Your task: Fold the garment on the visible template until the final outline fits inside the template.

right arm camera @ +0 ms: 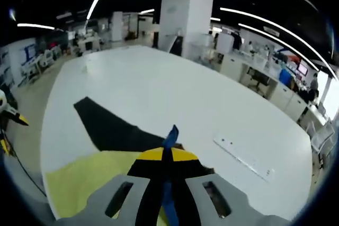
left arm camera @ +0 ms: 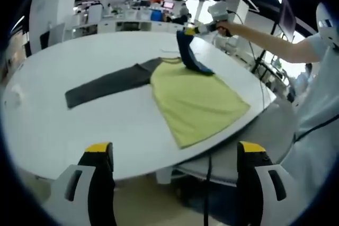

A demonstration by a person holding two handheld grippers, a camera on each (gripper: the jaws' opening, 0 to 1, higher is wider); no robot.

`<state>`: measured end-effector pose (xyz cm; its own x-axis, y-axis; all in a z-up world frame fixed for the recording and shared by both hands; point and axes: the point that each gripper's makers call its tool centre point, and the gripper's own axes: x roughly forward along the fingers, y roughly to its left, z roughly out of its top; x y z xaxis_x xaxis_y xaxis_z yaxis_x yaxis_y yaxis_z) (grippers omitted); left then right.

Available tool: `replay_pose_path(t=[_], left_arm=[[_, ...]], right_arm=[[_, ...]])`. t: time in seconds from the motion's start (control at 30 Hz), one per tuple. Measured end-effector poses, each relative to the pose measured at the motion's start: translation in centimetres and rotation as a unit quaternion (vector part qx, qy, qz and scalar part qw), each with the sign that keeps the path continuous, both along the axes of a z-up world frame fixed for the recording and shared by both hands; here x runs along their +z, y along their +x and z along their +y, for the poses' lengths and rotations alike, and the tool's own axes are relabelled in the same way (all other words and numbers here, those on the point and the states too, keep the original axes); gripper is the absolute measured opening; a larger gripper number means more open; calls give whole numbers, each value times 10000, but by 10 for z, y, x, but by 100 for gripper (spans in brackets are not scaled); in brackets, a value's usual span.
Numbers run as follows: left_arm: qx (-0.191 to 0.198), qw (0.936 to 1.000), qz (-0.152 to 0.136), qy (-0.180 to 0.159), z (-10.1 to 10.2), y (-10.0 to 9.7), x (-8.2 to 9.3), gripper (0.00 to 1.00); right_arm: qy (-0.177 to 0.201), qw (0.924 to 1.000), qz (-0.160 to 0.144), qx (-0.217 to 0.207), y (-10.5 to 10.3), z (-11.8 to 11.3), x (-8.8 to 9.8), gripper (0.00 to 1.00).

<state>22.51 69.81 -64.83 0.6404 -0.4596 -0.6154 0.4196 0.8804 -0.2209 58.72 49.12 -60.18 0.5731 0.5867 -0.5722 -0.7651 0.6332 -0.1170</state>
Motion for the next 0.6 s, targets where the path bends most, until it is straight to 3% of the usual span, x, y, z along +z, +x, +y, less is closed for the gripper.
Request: replay_pose_path(t=[0.6], left_arm=[[49,10000,45,-24,2,-1,-4,93]], right_arm=[[-136,9985,440,283,-10,40,-41,3]])
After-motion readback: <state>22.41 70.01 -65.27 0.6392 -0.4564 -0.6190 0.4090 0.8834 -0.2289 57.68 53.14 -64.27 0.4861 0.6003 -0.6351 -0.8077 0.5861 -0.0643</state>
